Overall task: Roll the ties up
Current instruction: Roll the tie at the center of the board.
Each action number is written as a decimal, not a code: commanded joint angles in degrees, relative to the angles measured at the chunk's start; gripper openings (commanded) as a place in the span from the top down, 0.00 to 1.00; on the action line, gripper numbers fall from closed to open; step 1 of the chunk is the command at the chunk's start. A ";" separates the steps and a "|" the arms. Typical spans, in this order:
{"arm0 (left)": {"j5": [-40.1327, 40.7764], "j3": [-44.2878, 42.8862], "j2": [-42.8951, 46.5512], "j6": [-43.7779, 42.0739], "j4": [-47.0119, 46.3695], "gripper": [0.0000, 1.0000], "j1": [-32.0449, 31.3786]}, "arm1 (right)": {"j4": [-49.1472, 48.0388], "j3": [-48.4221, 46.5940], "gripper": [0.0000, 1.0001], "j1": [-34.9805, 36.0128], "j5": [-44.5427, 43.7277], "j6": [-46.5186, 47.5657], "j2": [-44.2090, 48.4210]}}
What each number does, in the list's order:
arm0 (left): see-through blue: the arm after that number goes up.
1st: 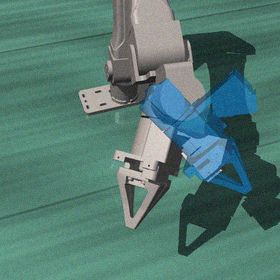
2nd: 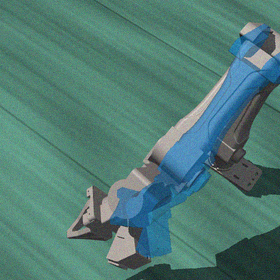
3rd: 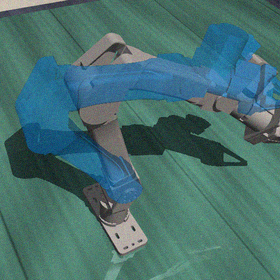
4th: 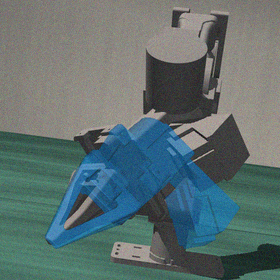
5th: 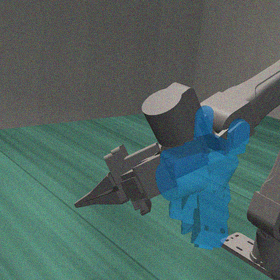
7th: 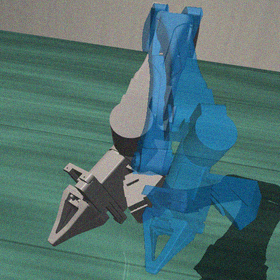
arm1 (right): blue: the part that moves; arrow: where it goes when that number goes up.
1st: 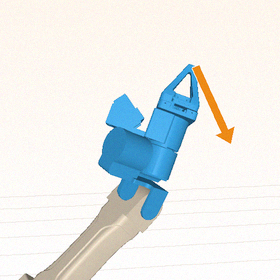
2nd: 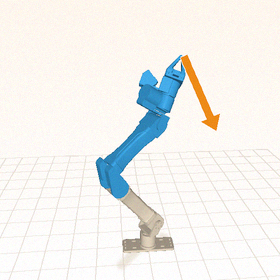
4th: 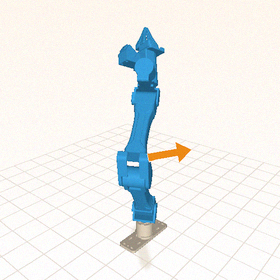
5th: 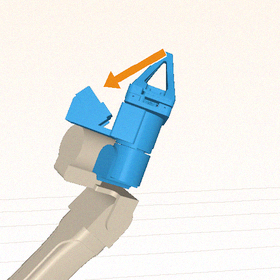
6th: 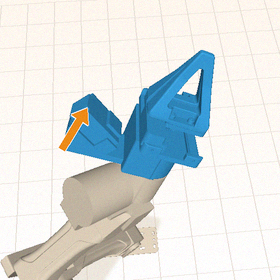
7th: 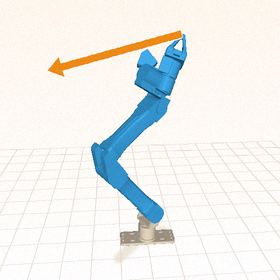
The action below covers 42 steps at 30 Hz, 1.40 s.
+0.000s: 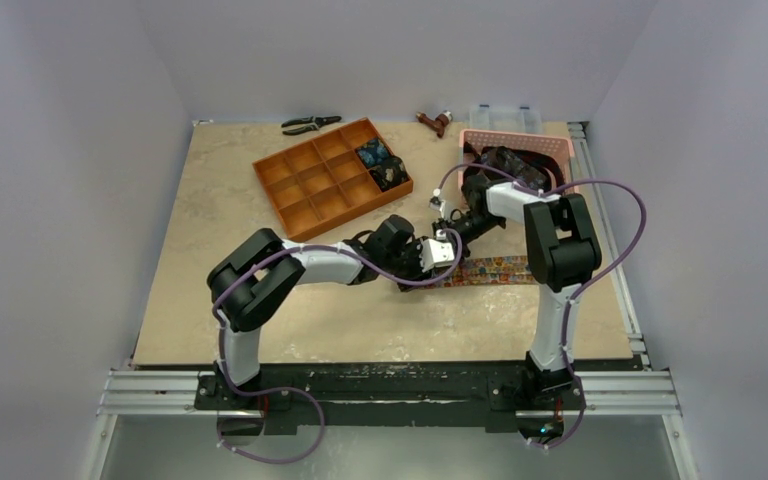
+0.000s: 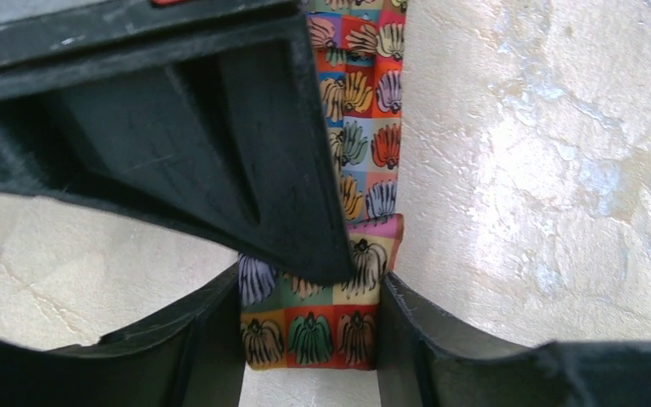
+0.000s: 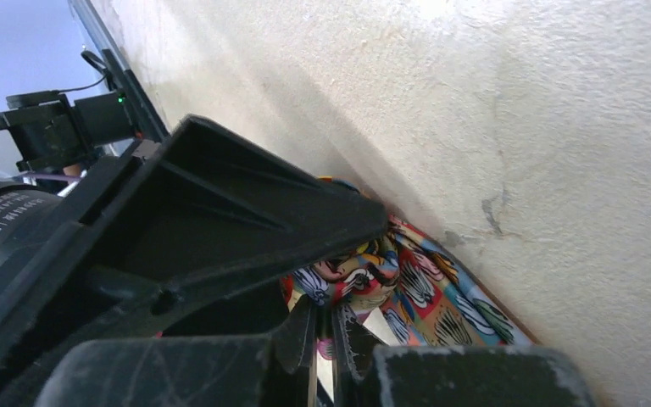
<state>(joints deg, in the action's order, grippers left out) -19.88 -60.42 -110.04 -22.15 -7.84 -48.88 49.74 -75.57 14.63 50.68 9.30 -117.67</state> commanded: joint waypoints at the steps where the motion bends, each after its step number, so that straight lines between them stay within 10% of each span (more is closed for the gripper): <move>1: 0.08 0.63 -1.56 -0.79 6.64 0.47 0.66 | -0.92 -0.29 1.00 -1.28 -7.99 2.61 -2.15; 22: -14.35 -3.42 -8.10 8.60 -14.43 0.36 2.21 | -5.00 -3.42 1.00 -1.03 -24.45 0.57 -7.88; 31: -6.84 -1.34 -4.67 3.01 -0.72 0.74 1.23 | -2.57 -2.27 1.00 0.07 -15.90 2.30 -3.13; 42: -0.79 -2.08 -4.94 1.62 15.52 0.81 1.18 | 0.34 -2.22 0.53 -2.60 0.09 -0.38 6.03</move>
<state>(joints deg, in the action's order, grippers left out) -25.56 -62.85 -112.46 -19.18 -6.46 -47.48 51.66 -77.21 12.05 43.51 9.74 -114.43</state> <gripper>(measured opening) 0.412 0.426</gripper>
